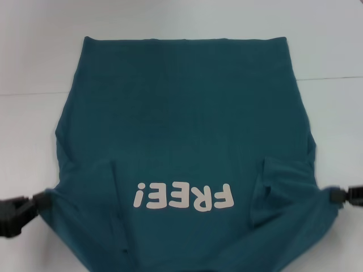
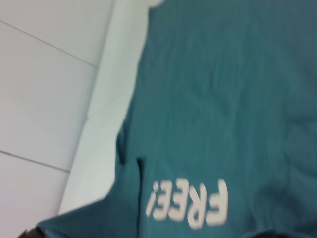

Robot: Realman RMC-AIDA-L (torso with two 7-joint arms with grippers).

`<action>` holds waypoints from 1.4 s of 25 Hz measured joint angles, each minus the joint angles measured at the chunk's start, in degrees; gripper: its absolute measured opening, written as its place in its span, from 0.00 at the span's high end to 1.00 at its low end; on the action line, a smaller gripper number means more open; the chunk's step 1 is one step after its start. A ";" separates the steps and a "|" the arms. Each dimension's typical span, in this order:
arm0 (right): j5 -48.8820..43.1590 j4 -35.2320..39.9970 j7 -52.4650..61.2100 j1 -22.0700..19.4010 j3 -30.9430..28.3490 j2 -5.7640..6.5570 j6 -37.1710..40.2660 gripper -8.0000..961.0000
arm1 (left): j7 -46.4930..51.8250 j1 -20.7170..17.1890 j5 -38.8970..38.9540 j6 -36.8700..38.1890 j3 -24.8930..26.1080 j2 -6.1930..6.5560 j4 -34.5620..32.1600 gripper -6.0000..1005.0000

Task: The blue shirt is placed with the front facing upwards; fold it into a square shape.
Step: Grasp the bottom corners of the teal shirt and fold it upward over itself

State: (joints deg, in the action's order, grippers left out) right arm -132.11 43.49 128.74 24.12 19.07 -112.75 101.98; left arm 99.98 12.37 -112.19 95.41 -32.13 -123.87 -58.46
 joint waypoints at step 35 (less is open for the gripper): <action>12.68 -9.64 0.97 8.40 0.05 2.39 -29.92 0.98 | 2.77 20.18 -0.14 -31.94 -1.56 3.78 16.59 0.91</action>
State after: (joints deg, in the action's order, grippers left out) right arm -119.43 33.86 129.71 32.51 19.12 -110.36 72.06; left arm 102.74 32.55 -112.34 63.46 -33.69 -120.09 -41.87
